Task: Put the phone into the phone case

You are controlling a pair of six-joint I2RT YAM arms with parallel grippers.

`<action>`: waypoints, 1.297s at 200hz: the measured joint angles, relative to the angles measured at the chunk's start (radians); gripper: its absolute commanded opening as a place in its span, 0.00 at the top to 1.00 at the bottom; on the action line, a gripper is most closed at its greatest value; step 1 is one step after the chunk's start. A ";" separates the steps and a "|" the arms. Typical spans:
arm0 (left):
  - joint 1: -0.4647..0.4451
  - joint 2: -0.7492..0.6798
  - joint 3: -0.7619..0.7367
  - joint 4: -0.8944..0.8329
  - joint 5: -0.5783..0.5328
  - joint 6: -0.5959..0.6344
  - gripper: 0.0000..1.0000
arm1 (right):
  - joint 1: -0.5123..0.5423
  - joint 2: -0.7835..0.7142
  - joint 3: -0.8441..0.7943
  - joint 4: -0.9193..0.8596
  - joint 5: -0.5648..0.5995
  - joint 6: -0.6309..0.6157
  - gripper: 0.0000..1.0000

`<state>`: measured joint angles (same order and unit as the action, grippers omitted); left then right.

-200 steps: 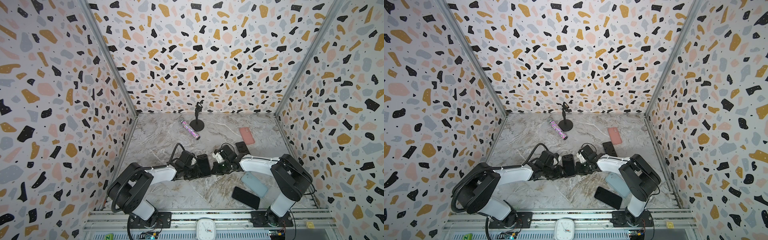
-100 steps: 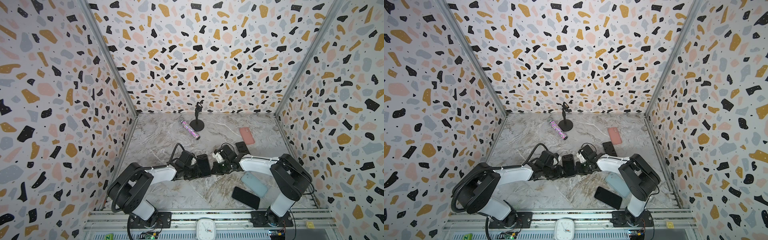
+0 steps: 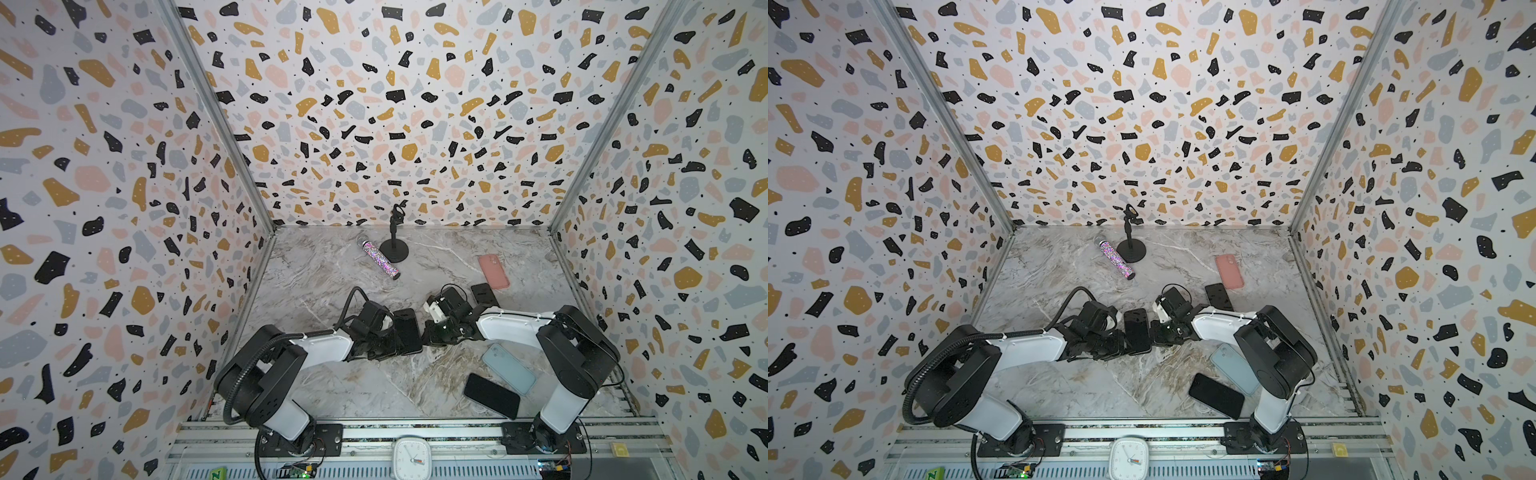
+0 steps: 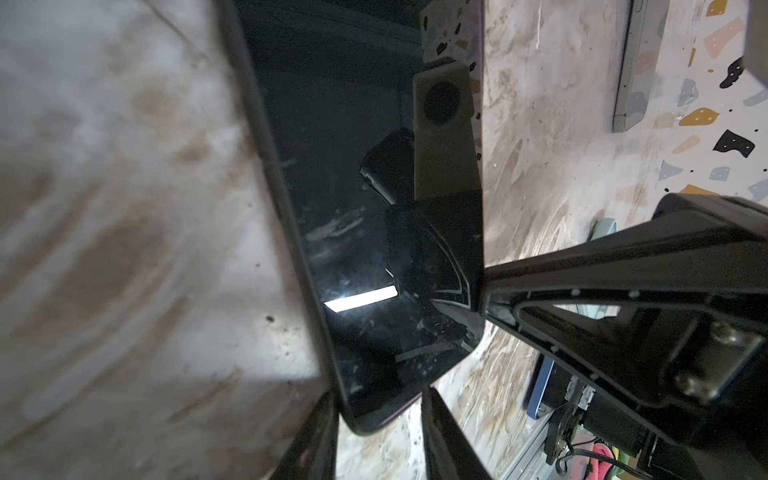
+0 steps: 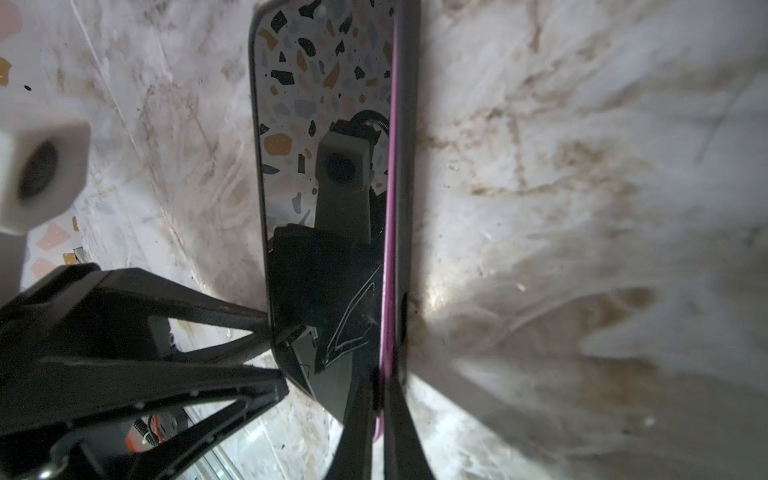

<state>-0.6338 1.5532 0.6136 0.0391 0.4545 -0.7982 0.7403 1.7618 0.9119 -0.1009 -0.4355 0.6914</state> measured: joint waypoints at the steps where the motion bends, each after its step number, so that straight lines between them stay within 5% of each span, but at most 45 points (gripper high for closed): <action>1: 0.000 0.000 0.000 0.000 0.000 0.000 0.63 | 0.000 0.000 0.000 0.001 0.001 0.000 0.93; 116: -0.005 -0.021 0.000 -0.019 -0.016 0.017 0.58 | -0.002 -0.005 -0.002 0.069 0.048 -0.014 0.93; 202: 0.063 -0.066 0.001 -0.103 -0.041 0.117 0.47 | -0.002 -0.063 0.029 -0.093 0.033 -0.084 0.68; 259: 0.063 -0.056 0.005 -0.079 -0.003 0.107 0.37 | -0.005 0.003 0.056 -0.107 -0.007 -0.095 0.68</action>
<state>-0.5705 1.4967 0.6182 -0.0399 0.4519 -0.6910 0.7353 1.7653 0.9684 -0.2081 -0.4427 0.5961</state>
